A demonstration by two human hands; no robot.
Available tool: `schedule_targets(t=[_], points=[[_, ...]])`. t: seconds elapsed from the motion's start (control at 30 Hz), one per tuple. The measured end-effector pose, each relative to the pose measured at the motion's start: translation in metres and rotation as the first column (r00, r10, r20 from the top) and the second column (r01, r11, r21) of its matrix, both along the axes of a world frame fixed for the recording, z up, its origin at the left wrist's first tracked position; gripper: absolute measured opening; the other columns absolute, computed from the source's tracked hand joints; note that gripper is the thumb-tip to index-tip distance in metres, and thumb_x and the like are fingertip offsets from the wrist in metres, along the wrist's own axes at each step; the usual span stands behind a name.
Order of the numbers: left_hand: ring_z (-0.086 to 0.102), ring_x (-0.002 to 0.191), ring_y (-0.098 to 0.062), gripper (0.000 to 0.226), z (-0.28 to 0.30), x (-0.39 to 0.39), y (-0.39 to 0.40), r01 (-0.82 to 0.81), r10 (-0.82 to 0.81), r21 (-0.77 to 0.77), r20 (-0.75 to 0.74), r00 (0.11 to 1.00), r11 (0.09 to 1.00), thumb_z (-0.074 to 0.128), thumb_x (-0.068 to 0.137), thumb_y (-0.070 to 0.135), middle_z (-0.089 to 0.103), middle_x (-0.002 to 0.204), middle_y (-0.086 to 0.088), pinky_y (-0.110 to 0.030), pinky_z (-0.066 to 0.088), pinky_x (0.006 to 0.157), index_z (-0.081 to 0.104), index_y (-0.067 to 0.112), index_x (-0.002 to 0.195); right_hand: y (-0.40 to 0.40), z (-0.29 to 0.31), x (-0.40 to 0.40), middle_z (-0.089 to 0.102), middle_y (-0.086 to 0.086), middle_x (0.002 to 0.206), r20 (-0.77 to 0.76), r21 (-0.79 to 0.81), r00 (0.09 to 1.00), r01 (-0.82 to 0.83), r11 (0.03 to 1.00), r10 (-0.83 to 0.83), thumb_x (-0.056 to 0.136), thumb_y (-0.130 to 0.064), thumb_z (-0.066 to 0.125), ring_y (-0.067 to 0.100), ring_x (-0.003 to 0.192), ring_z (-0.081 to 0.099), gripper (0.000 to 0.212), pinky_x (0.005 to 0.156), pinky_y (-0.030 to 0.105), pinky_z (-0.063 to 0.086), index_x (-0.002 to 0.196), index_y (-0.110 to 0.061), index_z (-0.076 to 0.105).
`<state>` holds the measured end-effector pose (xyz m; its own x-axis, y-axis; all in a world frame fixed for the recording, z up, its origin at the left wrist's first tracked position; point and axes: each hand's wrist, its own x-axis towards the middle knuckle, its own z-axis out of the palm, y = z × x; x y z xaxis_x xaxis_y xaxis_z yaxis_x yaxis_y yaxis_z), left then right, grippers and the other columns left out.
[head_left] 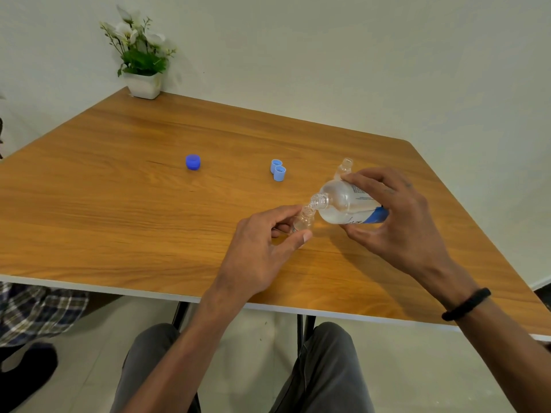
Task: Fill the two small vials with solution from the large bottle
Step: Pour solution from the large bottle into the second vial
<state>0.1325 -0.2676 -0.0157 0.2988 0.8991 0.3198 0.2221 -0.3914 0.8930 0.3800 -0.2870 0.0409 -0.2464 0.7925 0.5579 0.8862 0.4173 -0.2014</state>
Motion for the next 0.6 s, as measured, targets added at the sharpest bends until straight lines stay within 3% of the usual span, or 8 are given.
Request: schedule_targets(t=[0.6], points=[[0.067, 0.097, -0.001, 0.045, 0.0002, 0.0005, 0.0004, -0.005, 0.005, 0.01, 0.012, 1.0, 1.0, 0.077, 0.093, 0.033, 0.076, 0.104, 0.014, -0.02, 0.055, 0.092, 0.069, 0.025, 0.137, -0.0002, 0.0011, 0.0006, 0.062, 0.003, 0.135, 0.009, -0.003, 1.0, 0.0, 1.0, 0.0, 0.072, -0.017, 0.095, 0.024, 0.128, 0.054, 0.08, 0.102, 0.059, 0.052, 0.145, -0.019, 0.063]])
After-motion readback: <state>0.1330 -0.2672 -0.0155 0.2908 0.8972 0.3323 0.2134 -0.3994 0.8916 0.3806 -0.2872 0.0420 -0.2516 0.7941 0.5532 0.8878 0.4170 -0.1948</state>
